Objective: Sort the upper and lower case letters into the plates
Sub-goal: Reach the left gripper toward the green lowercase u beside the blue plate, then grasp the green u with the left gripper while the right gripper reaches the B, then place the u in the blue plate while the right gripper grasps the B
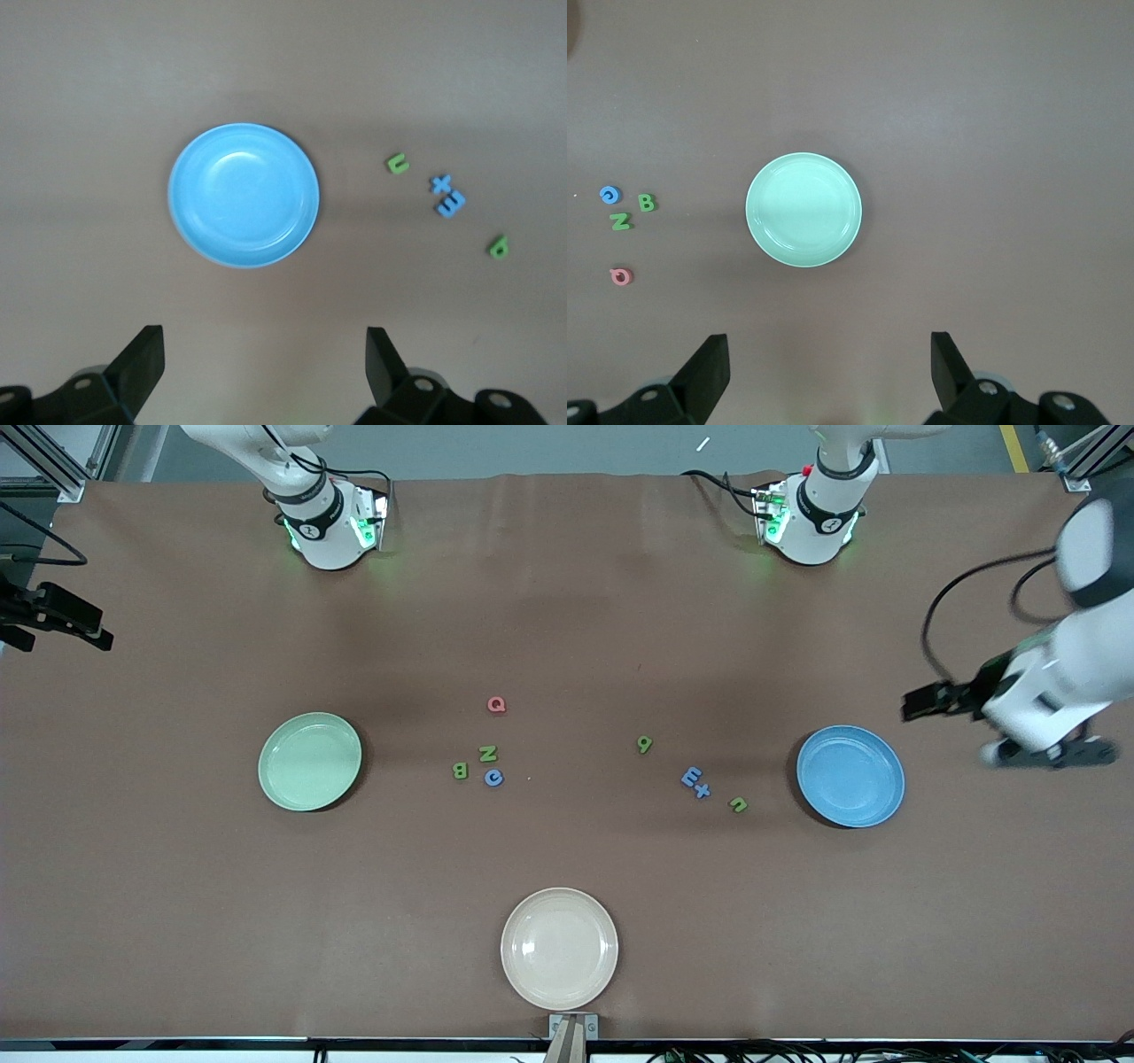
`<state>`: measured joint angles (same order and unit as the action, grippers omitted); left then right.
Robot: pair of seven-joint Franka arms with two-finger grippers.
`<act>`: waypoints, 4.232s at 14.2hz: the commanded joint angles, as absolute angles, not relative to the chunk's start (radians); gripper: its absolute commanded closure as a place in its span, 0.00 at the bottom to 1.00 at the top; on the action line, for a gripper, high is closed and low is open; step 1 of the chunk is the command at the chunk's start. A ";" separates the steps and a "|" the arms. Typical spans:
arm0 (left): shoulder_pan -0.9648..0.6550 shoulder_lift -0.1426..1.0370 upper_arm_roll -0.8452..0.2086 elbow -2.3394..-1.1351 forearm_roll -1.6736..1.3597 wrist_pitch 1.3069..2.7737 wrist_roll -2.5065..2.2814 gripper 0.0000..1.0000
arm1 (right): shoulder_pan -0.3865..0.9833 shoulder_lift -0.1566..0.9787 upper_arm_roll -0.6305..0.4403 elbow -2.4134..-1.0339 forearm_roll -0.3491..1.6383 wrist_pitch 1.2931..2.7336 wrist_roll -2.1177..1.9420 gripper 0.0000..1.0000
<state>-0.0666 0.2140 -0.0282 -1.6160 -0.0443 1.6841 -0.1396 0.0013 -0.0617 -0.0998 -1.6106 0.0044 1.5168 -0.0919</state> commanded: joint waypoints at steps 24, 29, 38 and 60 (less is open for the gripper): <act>-0.314 0.627 -0.032 -1.875 0.000 2.534 -0.907 0.30 | 0.078 0.166 -0.098 -1.647 0.053 1.629 0.108 0.00; -0.314 0.650 -0.032 -1.865 0.000 2.580 -0.907 0.52 | 0.211 0.228 -0.098 -1.747 0.141 1.814 0.175 0.00; -0.287 0.493 -0.034 -1.878 0.006 2.383 -0.865 0.82 | 0.420 0.331 -0.098 -1.911 0.141 2.173 0.288 0.00; 0.018 0.394 -0.037 -2.181 0.190 2.488 -0.127 0.76 | 0.597 0.555 -0.100 -1.963 0.140 2.542 0.411 0.29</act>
<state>0.0081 0.4024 -0.0291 -2.1711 0.1726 2.4712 -0.1388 0.5769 0.5606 -0.0893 -1.9384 0.1355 2.5141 0.3958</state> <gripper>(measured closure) 0.727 0.282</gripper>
